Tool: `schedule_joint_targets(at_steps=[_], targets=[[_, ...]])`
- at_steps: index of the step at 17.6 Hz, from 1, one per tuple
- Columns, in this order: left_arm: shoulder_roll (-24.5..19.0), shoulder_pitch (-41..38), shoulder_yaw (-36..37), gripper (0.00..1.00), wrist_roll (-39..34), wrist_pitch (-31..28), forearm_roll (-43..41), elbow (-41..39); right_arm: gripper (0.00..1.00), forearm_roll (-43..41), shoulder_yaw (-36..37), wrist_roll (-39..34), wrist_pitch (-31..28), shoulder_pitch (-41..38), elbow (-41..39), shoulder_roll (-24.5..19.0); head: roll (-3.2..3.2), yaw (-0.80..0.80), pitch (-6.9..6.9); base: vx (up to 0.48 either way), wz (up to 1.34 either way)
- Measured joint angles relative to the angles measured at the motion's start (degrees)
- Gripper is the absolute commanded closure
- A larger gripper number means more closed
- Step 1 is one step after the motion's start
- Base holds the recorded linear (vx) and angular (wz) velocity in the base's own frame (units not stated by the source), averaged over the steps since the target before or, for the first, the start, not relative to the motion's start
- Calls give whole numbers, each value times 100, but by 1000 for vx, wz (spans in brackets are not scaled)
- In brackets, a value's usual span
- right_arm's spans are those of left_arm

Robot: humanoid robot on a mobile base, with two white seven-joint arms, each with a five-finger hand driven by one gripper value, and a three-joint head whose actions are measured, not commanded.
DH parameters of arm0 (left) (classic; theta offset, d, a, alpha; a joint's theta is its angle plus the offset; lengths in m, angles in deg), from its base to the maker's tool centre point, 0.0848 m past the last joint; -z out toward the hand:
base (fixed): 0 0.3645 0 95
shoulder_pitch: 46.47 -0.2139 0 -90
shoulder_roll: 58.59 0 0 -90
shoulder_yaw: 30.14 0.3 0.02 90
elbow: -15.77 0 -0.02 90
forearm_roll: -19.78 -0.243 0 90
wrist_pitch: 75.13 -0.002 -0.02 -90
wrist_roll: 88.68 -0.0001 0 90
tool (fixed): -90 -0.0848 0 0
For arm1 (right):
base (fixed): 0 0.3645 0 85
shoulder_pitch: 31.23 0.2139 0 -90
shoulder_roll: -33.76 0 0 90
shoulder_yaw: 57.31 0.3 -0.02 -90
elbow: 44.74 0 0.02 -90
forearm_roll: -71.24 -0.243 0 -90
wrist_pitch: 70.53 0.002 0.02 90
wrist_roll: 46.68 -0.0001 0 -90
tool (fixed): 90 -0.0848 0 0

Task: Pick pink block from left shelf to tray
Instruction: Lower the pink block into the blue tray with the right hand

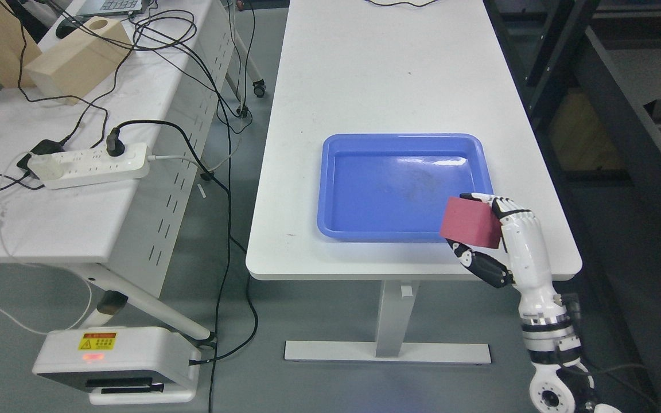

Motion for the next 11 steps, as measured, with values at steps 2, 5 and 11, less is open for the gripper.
schedule_joint_targets(at_steps=[2,5,11], targets=[[0,0,0,0,0,0,0,0,95,82,-4,-98,18,0,1,0,0,0,0,140,-2],[0,0,0,0,0,0,0,0,95,323,-12,-332,-18,0,4,0,0,0,0,136,4],[0,0,0,0,0,0,0,0,95,622,-128,-611,-51,-10,9,0,0,0,0,108,7]])
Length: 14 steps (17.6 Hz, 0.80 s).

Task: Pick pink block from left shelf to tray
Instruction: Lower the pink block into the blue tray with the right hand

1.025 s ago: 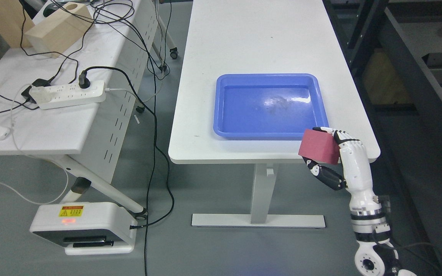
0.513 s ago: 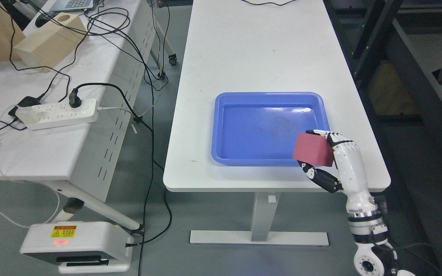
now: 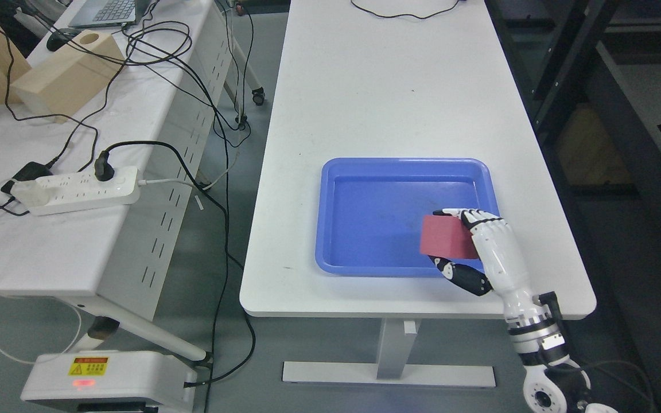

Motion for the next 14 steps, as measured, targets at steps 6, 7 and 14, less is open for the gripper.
schedule_joint_targets(at_steps=[6,7,14], targets=[[0,0,0,0,0,0,0,0,94,83,-106,-524,-151,-4,5,0,0,0,0,83,6],[0,0,0,0,0,0,0,0,94,87,-128,-562,-213,-4,5,0,0,0,0,79,2],[0,0,0,0,0,0,0,0,64,-1,-229,-798,-515,-3,5,0,0,0,0,66,3]])
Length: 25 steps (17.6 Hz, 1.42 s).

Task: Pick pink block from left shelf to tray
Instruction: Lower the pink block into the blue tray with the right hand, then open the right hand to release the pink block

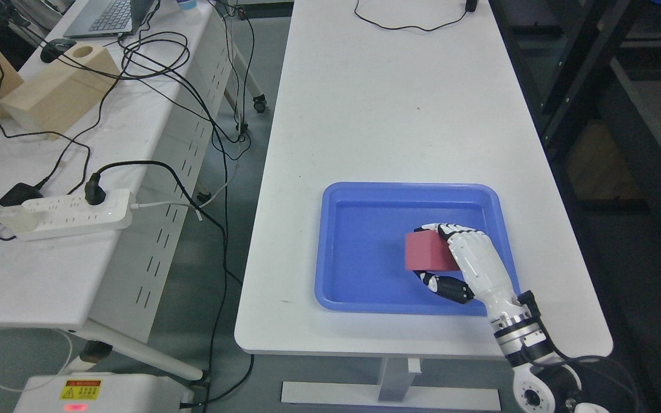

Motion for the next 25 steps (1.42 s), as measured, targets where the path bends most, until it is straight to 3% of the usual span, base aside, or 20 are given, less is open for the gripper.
schedule_joint_targets(at_steps=[4,15,25], targets=[[0,0,0,0,0,0,0,0,56,-146,-28,-10,-32,-38,-2,0,0,0,0,58,3],[0,0,0,0,0,0,0,0,23,-261,13,-165,-120,-215,-7,0,0,0,0,37,0],[0,0,0,0,0,-1,0,0,4,-557,225,-180,-123,-277,-12,0,0,0,0,8,0]])
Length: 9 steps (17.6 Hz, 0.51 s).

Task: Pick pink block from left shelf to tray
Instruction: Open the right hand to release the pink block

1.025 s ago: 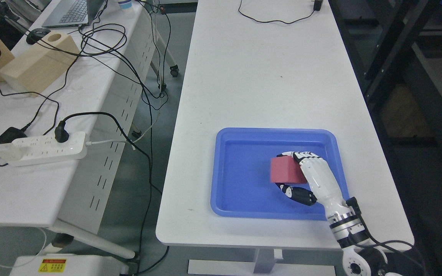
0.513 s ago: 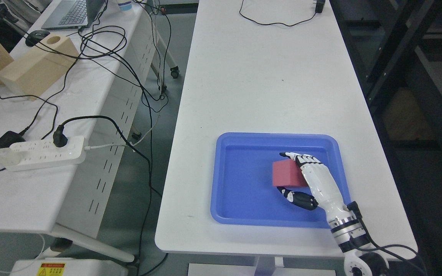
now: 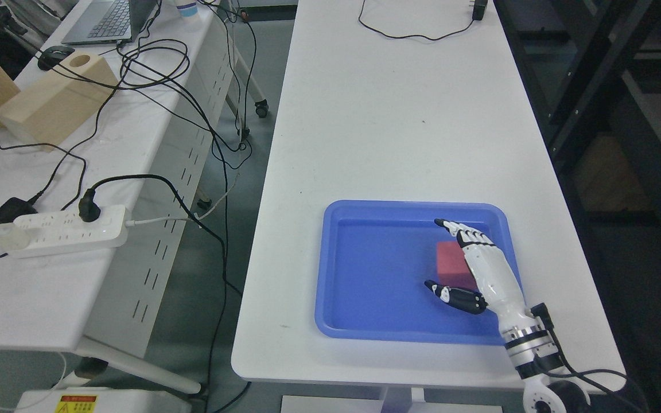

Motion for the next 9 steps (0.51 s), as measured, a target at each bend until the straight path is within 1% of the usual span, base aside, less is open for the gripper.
schedule_joint_targets(at_steps=[1,3,9], targets=[[0,0,0,0,0,0,0,0,2,-74,11,-10,0,-9,0,0,0,0,0,0,0],[0,0,0,0,0,0,0,0,1,-347,28,-86,-8,-25,-1,0,0,0,0,0,0],[0,0,0,0,0,0,0,0,1,-1304,284,-984,246,-45,-2,0,0,0,0,0,0]])
